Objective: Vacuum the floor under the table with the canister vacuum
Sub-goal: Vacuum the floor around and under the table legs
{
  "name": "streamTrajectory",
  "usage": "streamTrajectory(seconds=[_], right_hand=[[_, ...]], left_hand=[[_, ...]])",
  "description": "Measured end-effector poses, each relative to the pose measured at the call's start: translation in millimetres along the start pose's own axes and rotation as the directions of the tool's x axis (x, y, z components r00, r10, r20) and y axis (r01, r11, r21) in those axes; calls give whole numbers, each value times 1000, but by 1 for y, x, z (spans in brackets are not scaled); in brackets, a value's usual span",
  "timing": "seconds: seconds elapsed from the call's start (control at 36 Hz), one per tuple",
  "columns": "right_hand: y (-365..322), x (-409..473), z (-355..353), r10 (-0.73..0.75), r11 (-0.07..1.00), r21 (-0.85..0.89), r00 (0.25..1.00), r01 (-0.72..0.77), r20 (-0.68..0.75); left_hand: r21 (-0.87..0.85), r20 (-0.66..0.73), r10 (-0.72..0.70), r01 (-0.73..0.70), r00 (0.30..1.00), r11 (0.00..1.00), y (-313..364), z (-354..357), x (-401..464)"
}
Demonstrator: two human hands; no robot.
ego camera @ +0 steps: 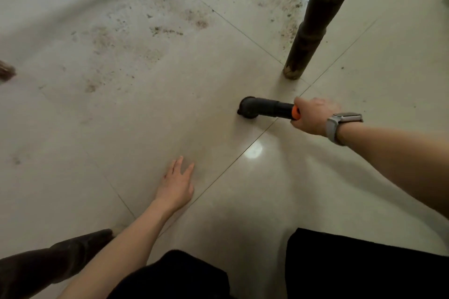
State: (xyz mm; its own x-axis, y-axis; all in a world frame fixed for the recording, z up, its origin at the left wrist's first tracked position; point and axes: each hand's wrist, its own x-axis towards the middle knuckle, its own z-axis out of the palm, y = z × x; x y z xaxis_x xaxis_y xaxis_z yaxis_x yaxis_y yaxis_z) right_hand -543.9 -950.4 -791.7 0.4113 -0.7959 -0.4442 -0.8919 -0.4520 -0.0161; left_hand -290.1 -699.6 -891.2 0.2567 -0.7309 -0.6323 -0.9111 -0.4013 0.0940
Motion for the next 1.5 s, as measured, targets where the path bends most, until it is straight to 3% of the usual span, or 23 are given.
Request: streamTrajectory(seconds=[0.11,0.19,0.39,0.5,0.58,0.72,0.86,0.94,1.06,1.14,1.22,1.31,1.39,1.5], right_hand=[[-9,-19,18,-142,988,85,980,131,139],[-5,-21,24,-212,977,13,966,212,146],[49,6,0,27,1000,4,1000,-27,9],[59,8,3,-51,973,229,970,-5,238],[78,-5,-1,-113,875,477,928,-75,355],[130,-45,13,27,911,384,951,-150,308],[125,-71,2,97,923,346,972,-169,216],[109,-83,-29,98,912,371,973,-173,211],[102,-112,-78,129,881,428,972,-203,195],[107,-144,-125,140,845,487,970,-222,199],[110,-168,-161,149,837,497,970,-227,191],[120,-200,-206,160,836,478,954,-268,255],[135,-229,-247,168,837,448,928,-313,334],[161,-254,-307,160,824,448,901,-347,404]], left_hand=[[-13,36,70,-70,997,997,29,-11,11],[-25,49,106,-105,993,994,45,-16,18],[-4,138,130,-131,982,991,66,-29,28],[-88,176,134,-120,975,989,91,-59,39],[-204,178,147,-110,973,973,114,-84,49],[-266,221,166,-104,961,958,157,-121,51],[-345,289,171,-64,942,936,209,-154,23],[-566,323,152,62,934,822,245,-176,-11],[-787,431,92,324,898,525,291,-205,-57],[-855,447,86,398,890,332,321,-233,-90],[-905,403,110,378,909,195,344,-255,-112],[-931,363,116,355,925,86,368,-290,-143],[-902,421,125,429,898,-42,392,-328,-176],[-876,467,159,479,870,-48,426,-374,-208]])
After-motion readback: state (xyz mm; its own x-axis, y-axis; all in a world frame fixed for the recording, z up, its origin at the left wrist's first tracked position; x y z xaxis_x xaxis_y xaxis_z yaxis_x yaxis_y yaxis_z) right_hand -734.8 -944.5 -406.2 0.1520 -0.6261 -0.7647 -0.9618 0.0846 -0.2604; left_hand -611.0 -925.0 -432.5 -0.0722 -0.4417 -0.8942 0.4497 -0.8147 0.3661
